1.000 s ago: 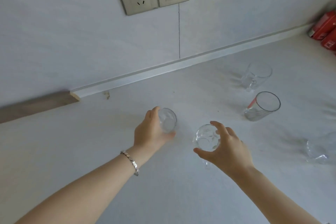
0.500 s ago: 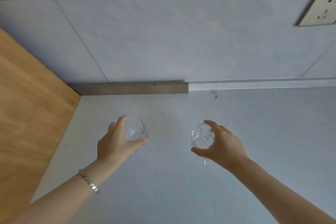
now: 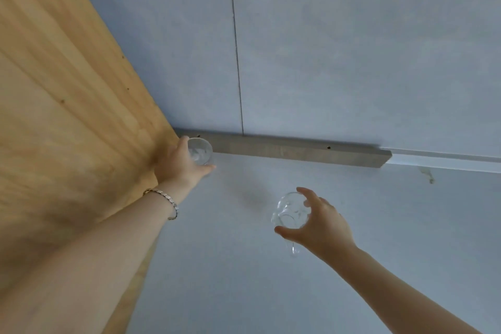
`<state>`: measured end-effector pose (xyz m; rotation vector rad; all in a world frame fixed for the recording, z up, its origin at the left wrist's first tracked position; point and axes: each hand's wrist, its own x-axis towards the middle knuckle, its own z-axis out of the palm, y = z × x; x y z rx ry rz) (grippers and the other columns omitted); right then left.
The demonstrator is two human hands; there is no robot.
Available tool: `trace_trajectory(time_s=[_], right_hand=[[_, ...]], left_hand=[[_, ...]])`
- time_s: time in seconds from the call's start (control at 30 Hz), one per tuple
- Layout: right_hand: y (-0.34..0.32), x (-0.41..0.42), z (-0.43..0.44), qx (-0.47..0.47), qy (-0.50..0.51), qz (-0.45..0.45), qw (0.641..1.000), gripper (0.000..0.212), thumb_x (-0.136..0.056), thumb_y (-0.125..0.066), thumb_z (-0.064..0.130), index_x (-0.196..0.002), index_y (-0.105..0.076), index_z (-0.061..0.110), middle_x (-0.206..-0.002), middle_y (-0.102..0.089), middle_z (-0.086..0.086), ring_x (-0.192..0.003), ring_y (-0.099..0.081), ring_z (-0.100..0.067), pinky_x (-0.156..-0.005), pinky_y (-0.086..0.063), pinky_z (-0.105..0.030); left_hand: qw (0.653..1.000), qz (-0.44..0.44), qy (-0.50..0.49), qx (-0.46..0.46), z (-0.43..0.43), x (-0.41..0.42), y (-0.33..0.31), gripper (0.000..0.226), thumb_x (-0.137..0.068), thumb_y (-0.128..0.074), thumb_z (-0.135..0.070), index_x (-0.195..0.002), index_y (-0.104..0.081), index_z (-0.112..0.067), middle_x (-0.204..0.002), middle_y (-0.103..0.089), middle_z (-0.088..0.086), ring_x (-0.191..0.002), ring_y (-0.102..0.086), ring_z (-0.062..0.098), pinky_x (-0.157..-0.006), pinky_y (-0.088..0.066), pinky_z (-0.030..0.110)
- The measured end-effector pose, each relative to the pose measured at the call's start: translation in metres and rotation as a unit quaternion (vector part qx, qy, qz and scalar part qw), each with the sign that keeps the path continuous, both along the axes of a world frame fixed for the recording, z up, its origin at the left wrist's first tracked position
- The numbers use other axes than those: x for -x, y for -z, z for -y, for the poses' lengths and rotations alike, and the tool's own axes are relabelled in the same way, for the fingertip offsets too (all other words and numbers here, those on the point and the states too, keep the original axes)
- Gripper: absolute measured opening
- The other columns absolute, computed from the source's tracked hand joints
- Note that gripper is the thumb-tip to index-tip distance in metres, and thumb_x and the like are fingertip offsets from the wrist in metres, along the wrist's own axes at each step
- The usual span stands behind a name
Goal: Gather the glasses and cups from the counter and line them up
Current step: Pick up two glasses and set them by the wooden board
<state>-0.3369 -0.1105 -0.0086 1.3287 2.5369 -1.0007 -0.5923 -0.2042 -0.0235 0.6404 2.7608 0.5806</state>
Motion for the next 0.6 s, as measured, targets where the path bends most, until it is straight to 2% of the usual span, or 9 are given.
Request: trace_trajectory(time_s=[0.13, 0.3, 0.4, 0.5, 0.6], right_hand=[[0.009, 0.050, -0.011, -0.008, -0.013, -0.001, 1.000, 0.092, -0.066, -0.075, 0.054, -0.142, -0.029, 0.033, -0.132, -0.052, 0.002, -0.117, -0.055, -0.018, -0.094, -0.045, -0.030], [0.021, 0.120, -0.026, -0.009, -0.023, -0.026, 0.999, 0.091, -0.067, -0.075, 0.053, -0.142, -0.029, 0.028, -0.136, -0.050, -0.004, -0.122, -0.053, -0.024, -0.098, -0.046, -0.035], [0.029, 0.152, -0.023, -0.010, -0.026, -0.031, 0.999, 0.092, -0.069, -0.074, 0.053, -0.144, -0.028, 0.026, -0.138, -0.048, -0.006, -0.121, -0.053, -0.027, -0.096, -0.047, -0.036], [0.036, 0.169, -0.019, -0.012, -0.026, -0.037, 0.999, 0.095, -0.071, -0.073, 0.053, -0.146, -0.022, 0.026, -0.141, -0.041, -0.007, -0.123, -0.050, -0.028, -0.097, -0.048, -0.037], [0.041, 0.174, -0.016, -0.008, -0.048, -0.029, 0.998, 0.102, -0.073, -0.076, 0.041, -0.149, -0.009, 0.027, -0.144, -0.031, -0.009, -0.127, -0.044, -0.030, -0.098, -0.047, -0.037]], left_hand=[[1.000, 0.015, 0.002, 0.001, -0.009, 0.022, 0.015, 0.079, -0.060, -0.081, -0.042, -0.125, -0.045, -0.016, -0.119, -0.058, 0.012, -0.108, -0.059, 0.031, -0.078, -0.049, 0.036], [1.000, 0.012, 0.004, 0.002, -0.007, 0.026, 0.027, 0.083, -0.063, -0.079, -0.045, -0.130, -0.040, -0.017, -0.121, -0.053, 0.014, -0.110, -0.057, 0.034, -0.080, -0.050, 0.038], [1.000, 0.002, 0.016, -0.012, -0.005, 0.025, 0.032, 0.080, -0.064, -0.079, -0.046, -0.128, -0.041, -0.018, -0.118, -0.052, 0.014, -0.108, -0.057, 0.034, -0.075, -0.050, 0.038], [1.000, -0.006, 0.023, -0.010, -0.004, 0.027, 0.036, 0.083, -0.062, -0.079, -0.047, -0.130, -0.041, -0.017, -0.117, -0.053, 0.015, -0.104, -0.059, 0.035, -0.070, -0.049, 0.037], [1.000, -0.011, 0.026, -0.010, -0.003, 0.028, 0.038, 0.082, -0.062, -0.080, -0.047, -0.129, -0.042, -0.017, -0.115, -0.053, 0.014, -0.100, -0.060, 0.035, -0.064, -0.045, 0.034]])
